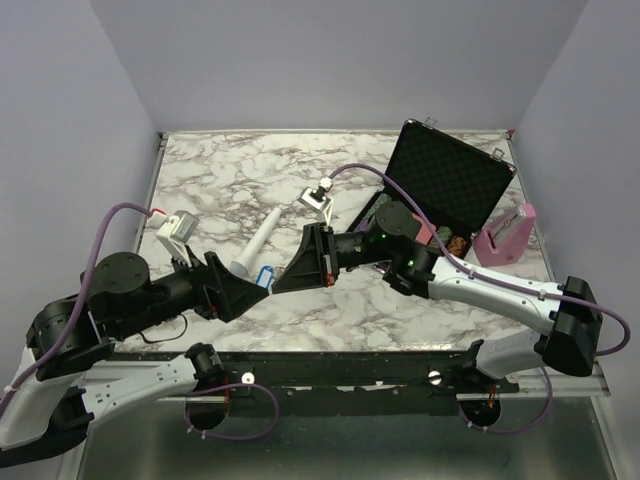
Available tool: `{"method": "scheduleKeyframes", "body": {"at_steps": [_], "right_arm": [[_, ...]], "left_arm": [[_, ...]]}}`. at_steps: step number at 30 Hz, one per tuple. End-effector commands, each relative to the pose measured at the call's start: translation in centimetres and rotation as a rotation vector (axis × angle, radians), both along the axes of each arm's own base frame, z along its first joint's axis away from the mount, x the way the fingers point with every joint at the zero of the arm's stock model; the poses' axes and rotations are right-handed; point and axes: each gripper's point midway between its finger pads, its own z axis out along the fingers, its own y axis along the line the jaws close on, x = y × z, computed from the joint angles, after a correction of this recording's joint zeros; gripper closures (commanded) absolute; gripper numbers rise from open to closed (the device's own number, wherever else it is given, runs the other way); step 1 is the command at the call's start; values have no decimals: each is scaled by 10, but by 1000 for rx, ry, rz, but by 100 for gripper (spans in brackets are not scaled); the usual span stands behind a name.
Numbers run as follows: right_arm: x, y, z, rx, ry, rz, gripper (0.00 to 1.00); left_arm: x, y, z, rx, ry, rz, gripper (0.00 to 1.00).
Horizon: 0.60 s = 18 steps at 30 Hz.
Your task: Remove the keys from the keyring
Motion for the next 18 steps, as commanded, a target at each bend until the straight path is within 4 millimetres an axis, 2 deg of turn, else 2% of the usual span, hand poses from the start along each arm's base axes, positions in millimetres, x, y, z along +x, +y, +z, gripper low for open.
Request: {"method": "scheduleKeyframes", "body": {"at_steps": [1, 9, 18], "right_arm": [[-13, -4, 10, -5, -46, 44, 99], [-17, 1, 7, -26, -49, 48, 99], [-23, 5, 13, -22, -62, 65, 99]], "left_arm": [[-4, -22, 17, -82, -81, -105, 15], [-7, -22, 33, -145, -149, -127, 20], [-5, -18, 29, -121, -150, -114, 31]]}}
